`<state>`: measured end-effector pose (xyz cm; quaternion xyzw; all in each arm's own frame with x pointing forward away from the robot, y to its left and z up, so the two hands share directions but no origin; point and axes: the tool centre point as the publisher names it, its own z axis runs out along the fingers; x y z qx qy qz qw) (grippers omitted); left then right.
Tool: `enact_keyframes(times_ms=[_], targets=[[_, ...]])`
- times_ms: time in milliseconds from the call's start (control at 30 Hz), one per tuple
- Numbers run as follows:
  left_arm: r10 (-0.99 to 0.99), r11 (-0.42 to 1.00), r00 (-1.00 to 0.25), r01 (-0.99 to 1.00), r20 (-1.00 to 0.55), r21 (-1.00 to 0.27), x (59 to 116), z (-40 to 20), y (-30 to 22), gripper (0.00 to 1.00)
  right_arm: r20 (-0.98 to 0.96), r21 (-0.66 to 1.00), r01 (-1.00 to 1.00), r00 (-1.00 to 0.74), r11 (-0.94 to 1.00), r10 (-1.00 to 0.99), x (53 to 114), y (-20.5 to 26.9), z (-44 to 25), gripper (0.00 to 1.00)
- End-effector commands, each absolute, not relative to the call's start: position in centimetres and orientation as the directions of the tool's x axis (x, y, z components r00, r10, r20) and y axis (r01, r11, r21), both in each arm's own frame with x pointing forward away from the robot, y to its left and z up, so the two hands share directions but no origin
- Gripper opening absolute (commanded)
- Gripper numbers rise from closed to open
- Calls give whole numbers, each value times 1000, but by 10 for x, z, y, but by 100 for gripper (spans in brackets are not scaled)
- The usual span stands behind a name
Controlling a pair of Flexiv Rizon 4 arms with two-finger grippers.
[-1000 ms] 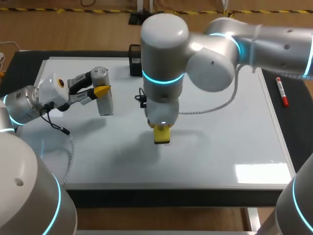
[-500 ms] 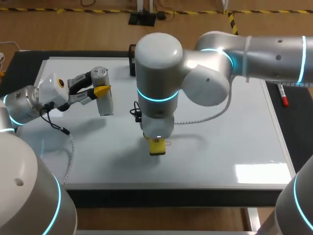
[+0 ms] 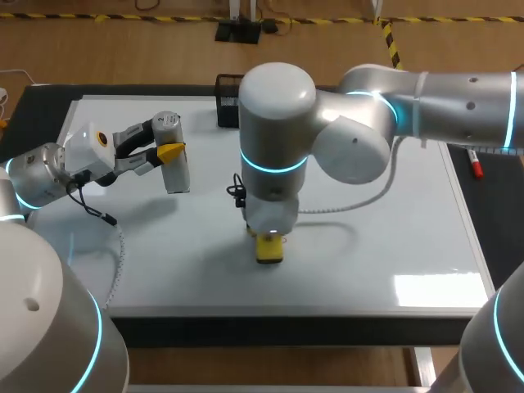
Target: Pick up the inspection probe, press it on each red-marked spot on the whiteboard one by one, put down the probe, pick up the eraser, and wipe off all the red marks.
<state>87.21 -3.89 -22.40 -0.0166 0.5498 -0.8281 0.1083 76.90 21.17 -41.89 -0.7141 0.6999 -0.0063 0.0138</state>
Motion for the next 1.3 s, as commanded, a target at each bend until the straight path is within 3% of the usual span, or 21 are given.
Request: enact_keyframes(times_ms=[33,833,1300], targets=[[-199,-371,-976,162,-92,-914,871,-223,-39,0,-2,-30,-999,15,-15,-1000,773,207,-419,0],[-199,-371,-976,162,-92,-914,871,-223,-39,0,51,-5,-998,-69,69,-996,776,148,-432,0],[-199,-371,-976,162,-92,-914,871,-223,-39,0,71,-9,-997,-74,74,-995,780,138,-414,0]])
